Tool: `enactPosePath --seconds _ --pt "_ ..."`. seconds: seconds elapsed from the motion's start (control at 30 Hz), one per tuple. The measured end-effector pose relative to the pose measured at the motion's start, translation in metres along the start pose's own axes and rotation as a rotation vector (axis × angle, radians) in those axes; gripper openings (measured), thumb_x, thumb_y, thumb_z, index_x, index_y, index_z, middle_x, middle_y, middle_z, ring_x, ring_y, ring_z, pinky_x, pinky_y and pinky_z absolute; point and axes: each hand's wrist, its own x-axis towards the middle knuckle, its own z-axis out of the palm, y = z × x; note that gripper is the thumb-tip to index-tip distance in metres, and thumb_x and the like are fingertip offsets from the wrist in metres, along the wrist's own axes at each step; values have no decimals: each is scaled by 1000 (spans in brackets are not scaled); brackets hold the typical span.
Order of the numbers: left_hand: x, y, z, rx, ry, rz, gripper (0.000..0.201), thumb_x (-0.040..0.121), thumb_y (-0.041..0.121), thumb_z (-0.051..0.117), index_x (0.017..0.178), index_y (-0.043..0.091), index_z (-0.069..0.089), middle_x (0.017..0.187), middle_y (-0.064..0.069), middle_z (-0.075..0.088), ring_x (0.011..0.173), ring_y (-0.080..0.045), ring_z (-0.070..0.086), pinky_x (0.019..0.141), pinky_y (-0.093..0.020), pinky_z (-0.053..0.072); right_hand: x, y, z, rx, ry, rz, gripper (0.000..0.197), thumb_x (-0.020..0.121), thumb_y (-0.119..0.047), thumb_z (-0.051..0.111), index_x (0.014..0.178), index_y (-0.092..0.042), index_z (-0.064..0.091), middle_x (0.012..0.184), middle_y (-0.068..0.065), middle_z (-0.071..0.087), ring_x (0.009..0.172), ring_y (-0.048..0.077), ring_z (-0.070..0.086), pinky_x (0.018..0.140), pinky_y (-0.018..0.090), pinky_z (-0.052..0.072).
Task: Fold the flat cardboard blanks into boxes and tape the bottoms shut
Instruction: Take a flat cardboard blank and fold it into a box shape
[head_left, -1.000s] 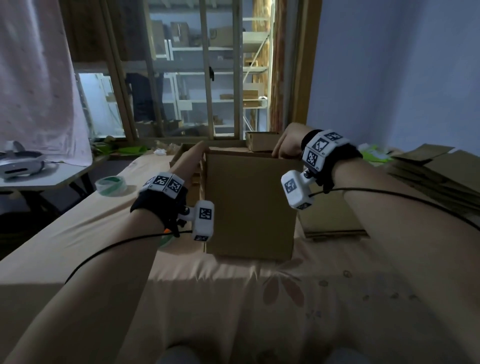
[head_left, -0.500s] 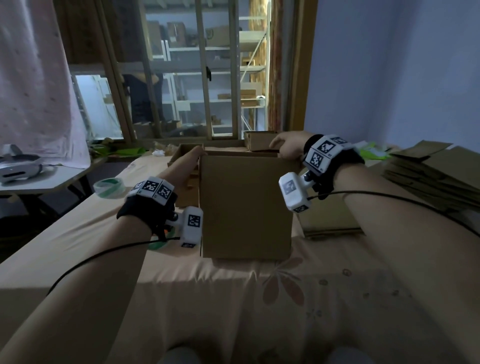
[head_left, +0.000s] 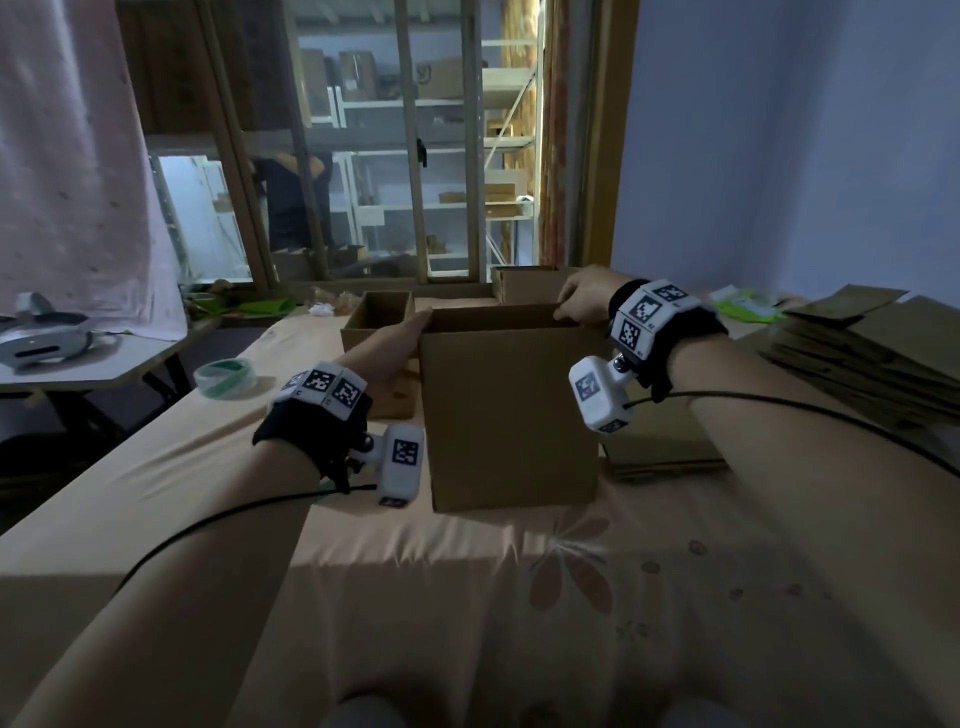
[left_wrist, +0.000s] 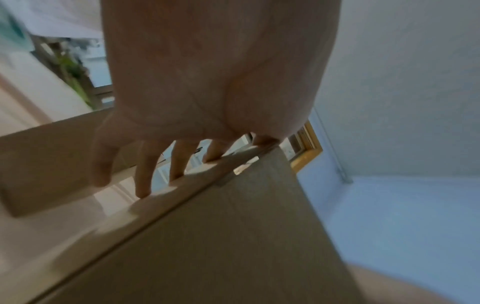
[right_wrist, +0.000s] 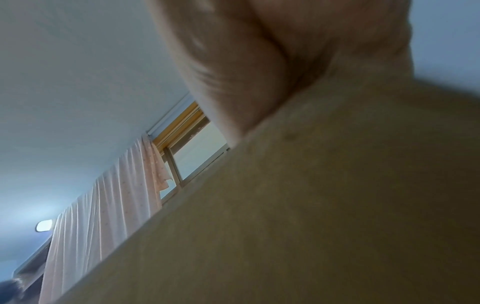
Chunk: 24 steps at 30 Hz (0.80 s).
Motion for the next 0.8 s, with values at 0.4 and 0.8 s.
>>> enactPosePath --seconds 0.4,0.8 --pt "2 3 16 -86 77 111 47 97 40 40 136 14 41 93 -9 60 86 -21 57 86 -35 46 6 -1 6 20 82 113 62 93 -51 54 125 2 52 126 17 60 108 28 59 86 34 45" --pt "6 -3 11 -74 68 180 47 97 47 37 129 16 52 131 -16 56 123 -32 52 107 -51 38 11 1 7 3 51 76 59 93 -52 54 120 1 59 119 14 62 108 28 60 79 34 45"
